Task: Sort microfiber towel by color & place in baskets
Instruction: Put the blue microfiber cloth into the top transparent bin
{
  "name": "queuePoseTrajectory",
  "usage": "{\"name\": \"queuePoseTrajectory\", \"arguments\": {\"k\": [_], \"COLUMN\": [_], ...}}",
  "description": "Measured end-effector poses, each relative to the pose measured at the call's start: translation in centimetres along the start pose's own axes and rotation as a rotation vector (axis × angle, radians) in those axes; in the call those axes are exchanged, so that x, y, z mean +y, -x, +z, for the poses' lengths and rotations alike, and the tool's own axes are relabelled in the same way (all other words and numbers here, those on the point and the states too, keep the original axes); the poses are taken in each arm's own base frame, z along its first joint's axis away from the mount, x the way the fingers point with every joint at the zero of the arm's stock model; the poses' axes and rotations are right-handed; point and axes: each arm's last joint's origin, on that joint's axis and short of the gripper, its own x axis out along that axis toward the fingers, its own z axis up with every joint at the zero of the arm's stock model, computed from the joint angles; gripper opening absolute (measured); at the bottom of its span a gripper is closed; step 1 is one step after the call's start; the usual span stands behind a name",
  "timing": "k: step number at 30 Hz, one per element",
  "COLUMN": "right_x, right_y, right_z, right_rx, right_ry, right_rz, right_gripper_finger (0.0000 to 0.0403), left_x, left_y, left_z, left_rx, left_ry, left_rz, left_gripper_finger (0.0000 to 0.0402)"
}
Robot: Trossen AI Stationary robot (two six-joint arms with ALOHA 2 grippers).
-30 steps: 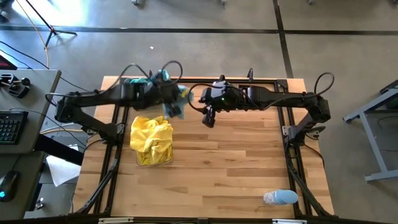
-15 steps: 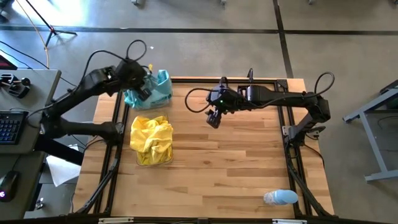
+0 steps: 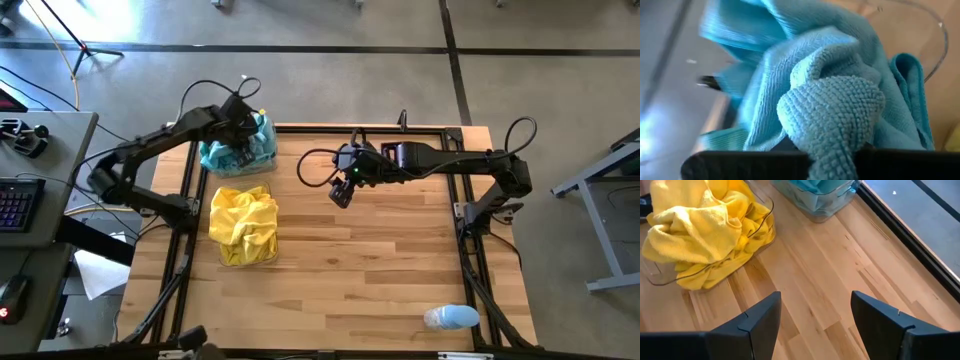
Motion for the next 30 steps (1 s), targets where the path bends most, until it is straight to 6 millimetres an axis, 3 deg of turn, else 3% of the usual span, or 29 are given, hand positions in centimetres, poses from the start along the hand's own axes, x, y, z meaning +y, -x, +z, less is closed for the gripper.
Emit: {"name": "queuePoseTrajectory", "arguments": {"k": [8,15,23,30], "right_x": [1.3,1.9,1.9,1.8], "right_y": [0.4,0.7,0.7,0.7], "right_z": [-0.5,-0.8,-0.8,-0.8], "right_rx": [-0.028,-0.050,-0.058,-0.076], "right_ry": [-0.040,-0.080,-0.131,-0.174], "right_rz": [-0.039,-0.068,-0.091,-0.118], "right_gripper_finger": [0.0236,0.0236,0.0236,0.0236], "left_x": [0.7,1.1,1.1,1.7], "left_y": [-5.5,-8.8,-9.2,-8.3], "left_z": [-0.3,-0.8,-0.7,0.3], "left_rx": [0.069,0.118,0.118,0.121], "left_ry": [0.044,0.117,0.146,0.120], "left_rz": [-0.162,-0.282,-0.282,-0.285], "left_gripper_finger": [0.0001,0.0005,0.0067,0.0133]}}
